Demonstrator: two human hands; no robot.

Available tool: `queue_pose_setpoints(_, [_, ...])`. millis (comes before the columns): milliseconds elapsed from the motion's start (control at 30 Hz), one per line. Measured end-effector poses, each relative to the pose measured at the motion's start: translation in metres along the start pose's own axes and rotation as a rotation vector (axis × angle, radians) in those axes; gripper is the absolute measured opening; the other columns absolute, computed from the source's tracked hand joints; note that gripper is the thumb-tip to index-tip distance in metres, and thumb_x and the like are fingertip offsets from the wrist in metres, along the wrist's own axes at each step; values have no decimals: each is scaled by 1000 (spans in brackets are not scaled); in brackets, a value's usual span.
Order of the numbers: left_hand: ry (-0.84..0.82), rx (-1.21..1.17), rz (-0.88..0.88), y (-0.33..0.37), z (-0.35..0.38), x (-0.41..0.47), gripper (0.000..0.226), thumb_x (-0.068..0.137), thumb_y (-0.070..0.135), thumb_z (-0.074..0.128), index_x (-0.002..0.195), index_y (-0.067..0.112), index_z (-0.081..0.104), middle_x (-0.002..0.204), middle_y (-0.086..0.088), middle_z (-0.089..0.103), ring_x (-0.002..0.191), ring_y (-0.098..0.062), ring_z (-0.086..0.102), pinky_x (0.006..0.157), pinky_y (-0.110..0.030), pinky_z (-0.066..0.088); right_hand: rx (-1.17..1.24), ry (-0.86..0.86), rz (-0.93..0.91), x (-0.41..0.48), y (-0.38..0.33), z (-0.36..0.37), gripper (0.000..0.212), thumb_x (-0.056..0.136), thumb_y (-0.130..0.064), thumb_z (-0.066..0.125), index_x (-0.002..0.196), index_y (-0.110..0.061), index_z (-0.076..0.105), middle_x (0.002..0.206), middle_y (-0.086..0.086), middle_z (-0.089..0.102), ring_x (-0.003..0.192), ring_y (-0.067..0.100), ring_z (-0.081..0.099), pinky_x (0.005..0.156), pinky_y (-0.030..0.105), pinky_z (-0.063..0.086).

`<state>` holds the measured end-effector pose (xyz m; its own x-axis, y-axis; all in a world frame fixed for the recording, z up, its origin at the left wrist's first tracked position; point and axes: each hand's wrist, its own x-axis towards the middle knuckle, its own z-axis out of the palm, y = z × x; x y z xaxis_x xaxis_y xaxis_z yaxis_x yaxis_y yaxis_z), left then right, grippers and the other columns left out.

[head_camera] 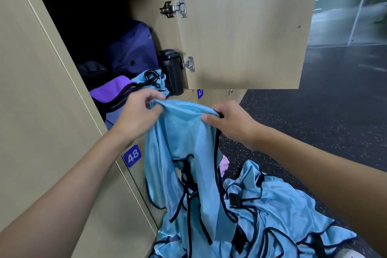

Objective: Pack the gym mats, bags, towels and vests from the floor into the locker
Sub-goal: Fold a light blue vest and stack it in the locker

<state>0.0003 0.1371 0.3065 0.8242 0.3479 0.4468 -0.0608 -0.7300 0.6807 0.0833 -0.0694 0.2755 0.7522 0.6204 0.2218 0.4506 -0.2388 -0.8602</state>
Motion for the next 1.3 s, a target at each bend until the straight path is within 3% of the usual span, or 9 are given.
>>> queue_pose_setpoints(100, [-219,-92,6,10,15,-15,29,84,12,78,109,18,65,107,4,66,98,-2,61,81,-7,44,102,86,-13,5,-5,1,34,98,-12,59,66,-6,48,56,-2,34,41,4,30,41,15,28])
queue_pose_setpoints(300, [-370,-122,39,18,40,-33,12,81,9,81,87,10,71,80,-6,74,71,-10,64,69,-25,52,271,173,69,13,-7,3,31,96,-14,63,82,13,58,68,12,49,61,20,48,56,29,44])
queue_pose_setpoints(467, [-182,-131,39,20,43,-29,21,86,6,75,74,22,69,71,0,72,66,-15,63,73,-46,57,252,215,85,9,-6,0,15,95,-16,63,96,-1,64,78,9,56,69,17,52,62,29,46])
queue_pose_setpoints(567, [-34,-156,40,26,38,-23,22,88,7,73,75,23,68,70,0,71,66,-12,63,71,-40,56,178,237,122,6,-6,2,33,91,-31,68,117,-19,51,92,-2,48,75,8,47,66,23,38])
queue_pose_setpoints(833, [128,-149,49,35,27,-12,19,86,8,75,74,20,66,62,4,66,55,-7,56,61,-23,47,150,-22,-10,-3,-14,13,37,86,-27,76,114,-16,55,83,0,60,63,5,50,55,11,40])
queue_pose_setpoints(967, [157,-149,44,36,21,-13,15,86,7,75,77,16,67,62,2,66,53,-3,54,58,-18,45,38,30,-93,-3,-12,21,11,90,-13,70,89,-3,66,70,1,58,59,8,46,57,18,39])
queue_pose_setpoints(1033, [102,-154,27,37,20,-14,11,86,9,75,91,13,66,72,-1,69,60,-6,57,62,-20,48,56,88,-79,-1,-14,22,15,92,-11,67,79,-4,63,67,3,57,58,10,45,56,18,39])
queue_pose_setpoints(1133, [-118,-169,-30,33,22,-22,50,81,13,81,117,17,48,95,-5,71,72,-11,62,70,-24,53,225,157,-8,1,-18,20,18,94,-6,61,77,-7,57,73,12,59,63,17,55,56,24,54])
queue_pose_setpoints(1300, [-251,-94,-46,16,27,-34,55,81,10,81,101,38,38,88,-8,76,78,-37,70,74,-53,58,350,245,65,4,-22,11,17,95,-5,58,78,-5,57,81,16,57,73,25,58,78,47,60])
